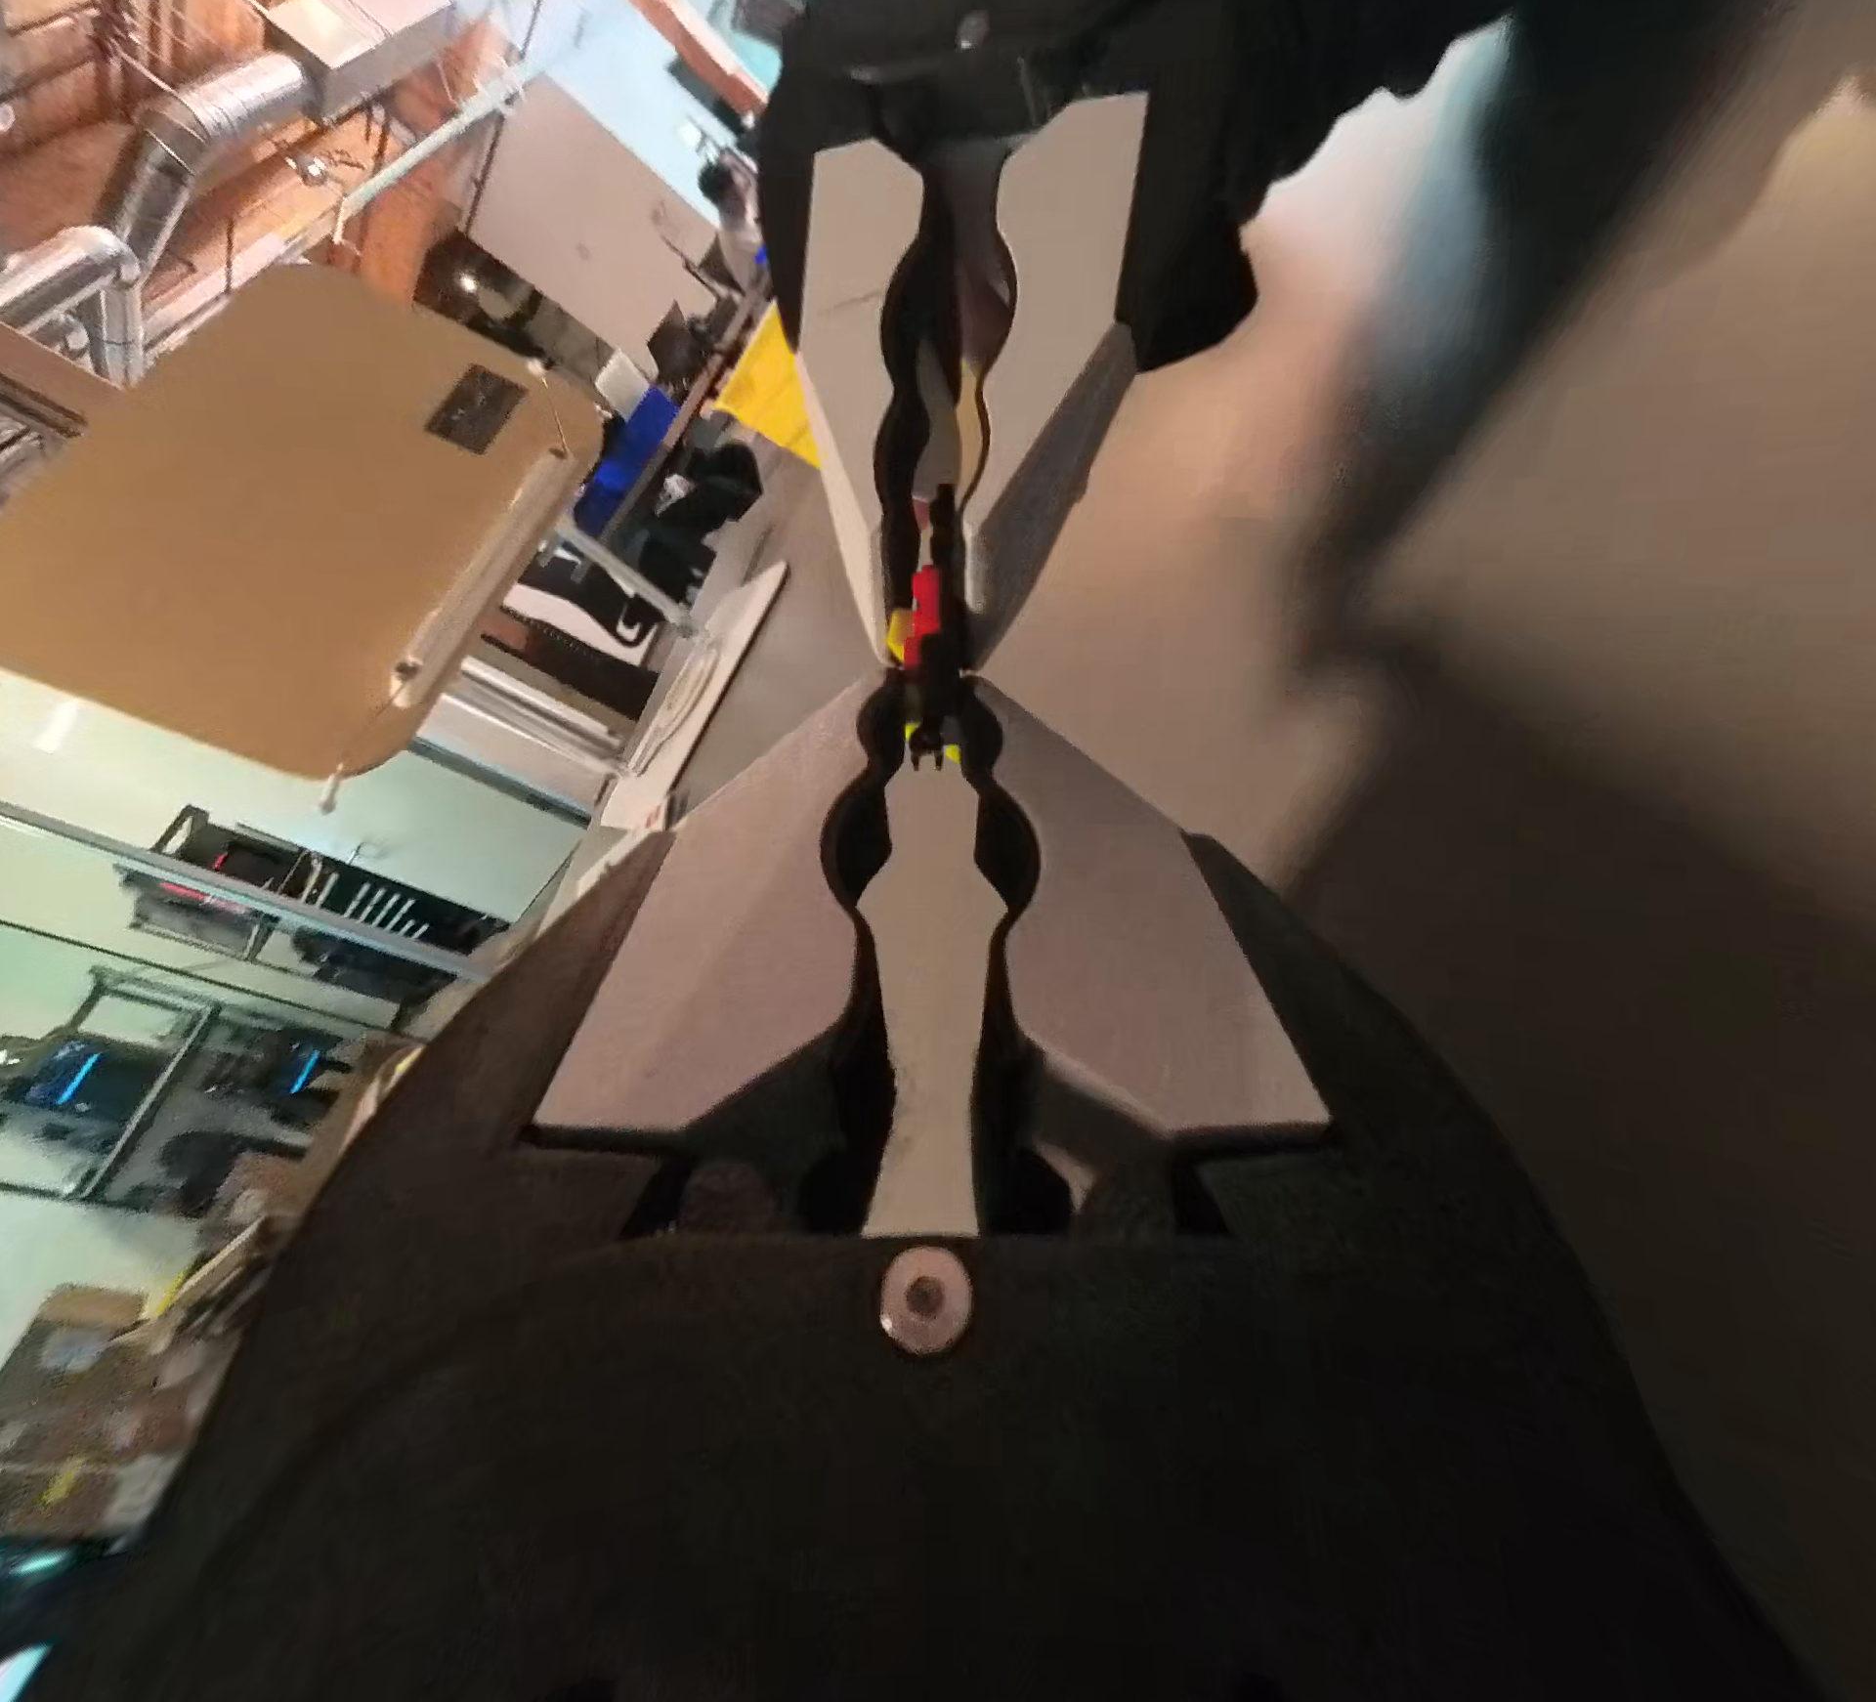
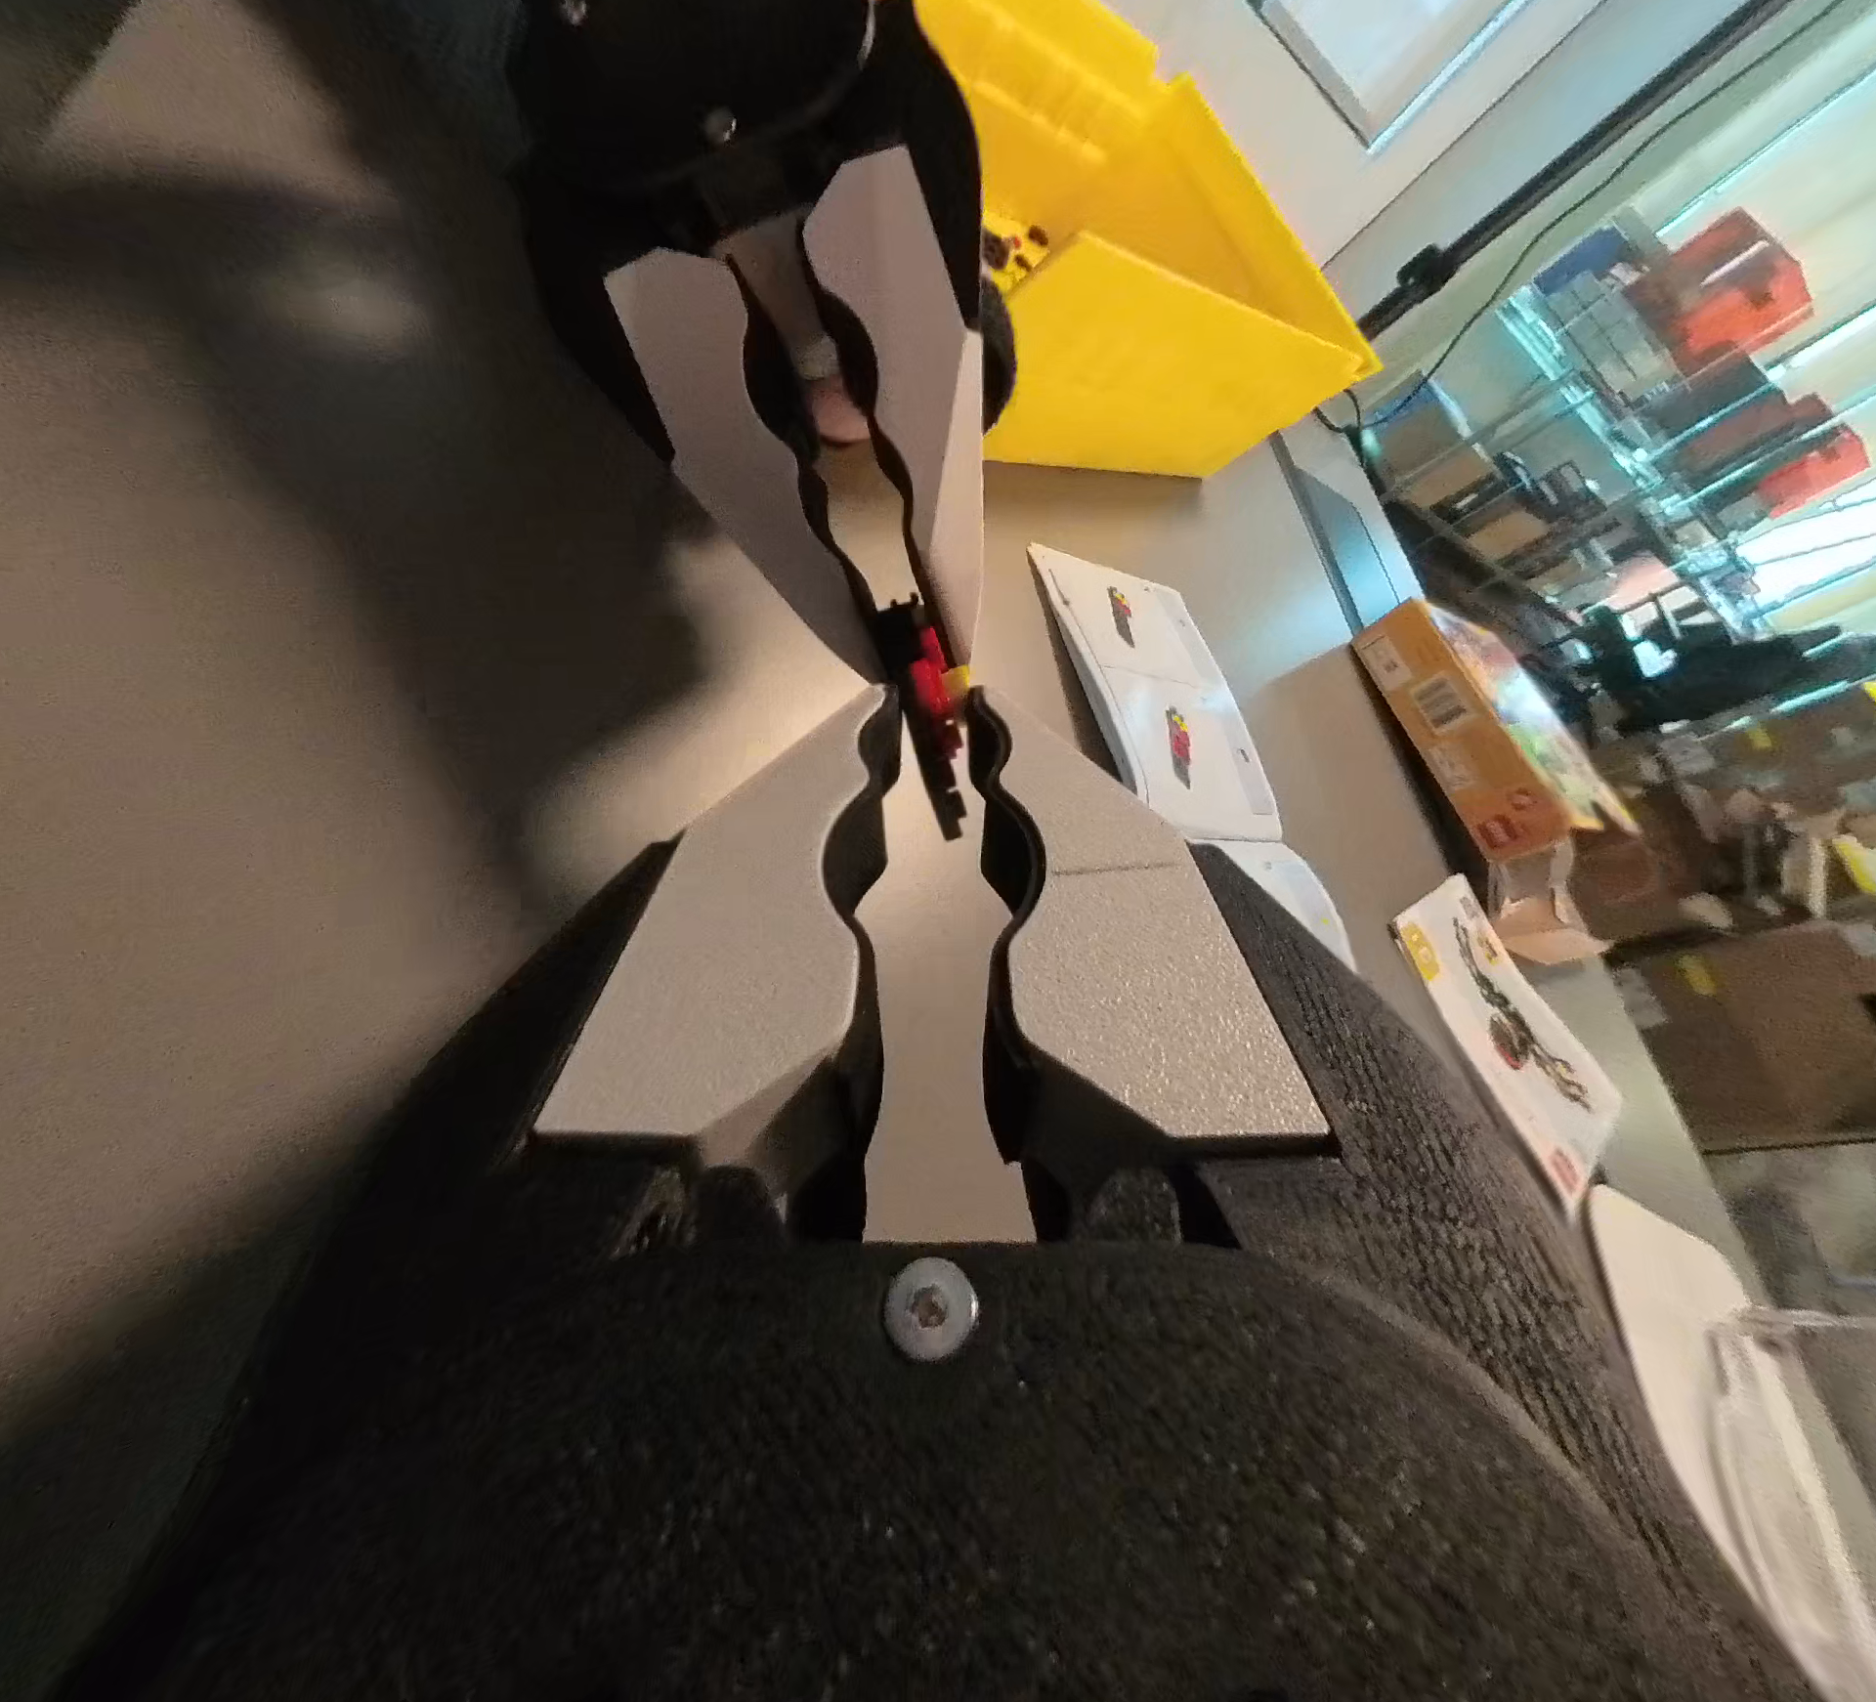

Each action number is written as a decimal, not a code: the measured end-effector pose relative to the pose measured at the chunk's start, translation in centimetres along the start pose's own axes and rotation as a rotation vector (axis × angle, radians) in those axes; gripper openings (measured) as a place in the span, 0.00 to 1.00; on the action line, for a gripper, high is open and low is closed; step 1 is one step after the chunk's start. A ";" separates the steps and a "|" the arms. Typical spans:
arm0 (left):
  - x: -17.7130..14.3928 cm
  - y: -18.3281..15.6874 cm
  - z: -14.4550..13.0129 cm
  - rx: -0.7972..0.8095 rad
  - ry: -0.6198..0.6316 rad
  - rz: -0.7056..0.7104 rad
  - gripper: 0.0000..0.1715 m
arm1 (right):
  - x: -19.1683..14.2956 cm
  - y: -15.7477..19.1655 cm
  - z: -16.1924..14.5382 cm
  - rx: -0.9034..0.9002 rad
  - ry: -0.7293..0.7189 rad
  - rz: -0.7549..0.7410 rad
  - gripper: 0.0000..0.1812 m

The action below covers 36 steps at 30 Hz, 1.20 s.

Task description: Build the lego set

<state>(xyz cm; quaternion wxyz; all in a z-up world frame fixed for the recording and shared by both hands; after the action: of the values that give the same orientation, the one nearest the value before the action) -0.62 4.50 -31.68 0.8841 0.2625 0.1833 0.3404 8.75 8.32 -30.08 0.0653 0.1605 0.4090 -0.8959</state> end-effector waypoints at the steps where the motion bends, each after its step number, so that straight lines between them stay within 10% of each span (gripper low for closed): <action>1: -0.1 0.1 0.1 -0.013 -0.017 -0.004 0.05 | -0.1 -0.1 0.2 0.030 -0.001 0.006 0.06; 36: -0.2 -0.8 0.4 0.387 -0.021 0.190 0.05 | -1.5 -0.6 0.5 0.020 -0.205 -0.015 0.15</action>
<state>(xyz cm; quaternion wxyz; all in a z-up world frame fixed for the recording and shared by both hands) -0.14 3.72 -31.87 0.7831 0.4469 0.2106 0.3778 9.91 8.29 -28.80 0.0986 0.0657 0.3924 -0.9121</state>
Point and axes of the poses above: each gripper's, where its closed fingertips meet, x out along the fingers, z out of its top, y = z × x across the jaws, the point moved 6 cm from there along -x, back along the fingers, and after that the axes turned 12 degrees about -x, right-handed, at the moved point
